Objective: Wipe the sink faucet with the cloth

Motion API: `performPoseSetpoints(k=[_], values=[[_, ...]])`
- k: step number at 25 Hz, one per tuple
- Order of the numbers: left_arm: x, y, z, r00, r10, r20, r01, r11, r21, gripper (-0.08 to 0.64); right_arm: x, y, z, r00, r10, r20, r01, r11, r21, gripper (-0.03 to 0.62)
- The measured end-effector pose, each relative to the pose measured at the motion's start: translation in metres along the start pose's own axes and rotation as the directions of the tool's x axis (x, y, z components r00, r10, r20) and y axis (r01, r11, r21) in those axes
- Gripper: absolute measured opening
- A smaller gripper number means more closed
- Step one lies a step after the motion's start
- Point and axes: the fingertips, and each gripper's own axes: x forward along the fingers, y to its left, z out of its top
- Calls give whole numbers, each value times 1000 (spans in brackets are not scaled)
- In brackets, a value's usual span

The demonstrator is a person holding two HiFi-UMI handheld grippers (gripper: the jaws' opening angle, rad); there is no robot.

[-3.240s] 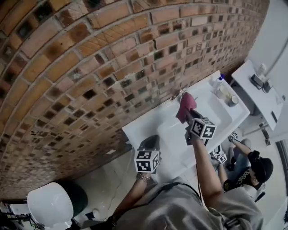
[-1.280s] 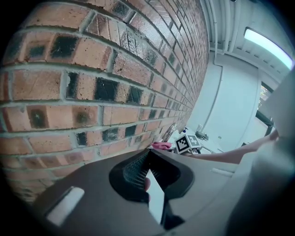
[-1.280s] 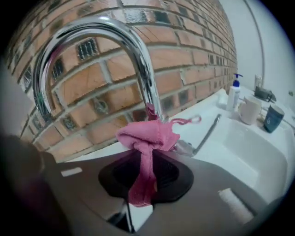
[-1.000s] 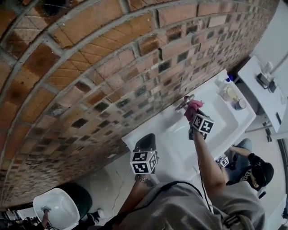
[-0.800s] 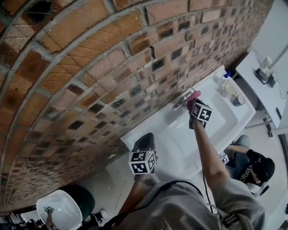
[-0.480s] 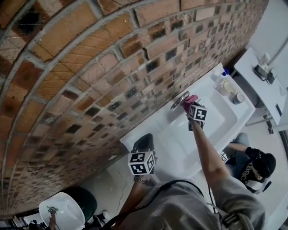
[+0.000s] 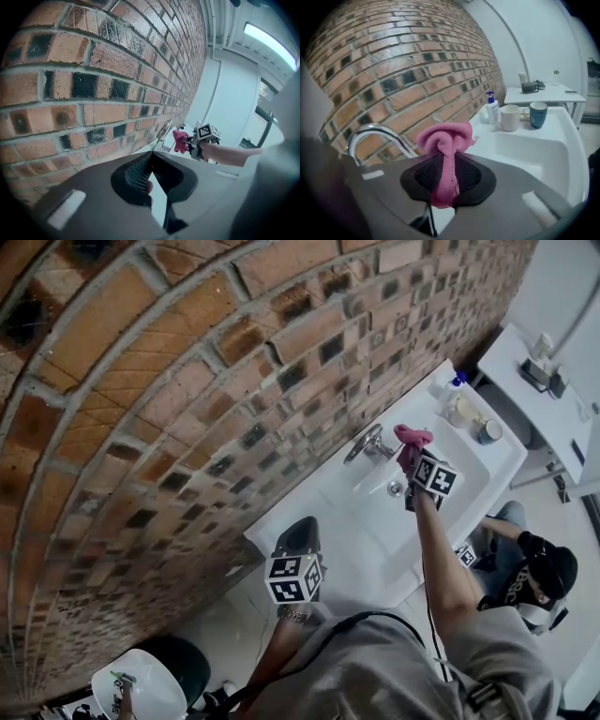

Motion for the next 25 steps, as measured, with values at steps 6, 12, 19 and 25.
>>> performPoseSetpoints(k=[6, 12, 19, 25], values=[[-5, -8, 1, 1000, -4, -7, 4, 1000, 17, 20, 29, -5, -41, 997, -10, -83, 14, 999, 50, 67], [-3, -8, 1, 1000, 5, -10, -5, 1000, 19, 19, 22, 46, -102, 970, 126, -210, -119, 992, 44, 67], [-4, -23, 9, 1000, -23, 12, 23, 999, 38, 19, -8, 81, 13, 972, 231, -46, -234, 970, -68, 67], [-6, -29, 5, 1000, -25, 8, 25, 999, 32, 20, 58, 81, -28, 946, 177, -273, -221, 965, -141, 67]])
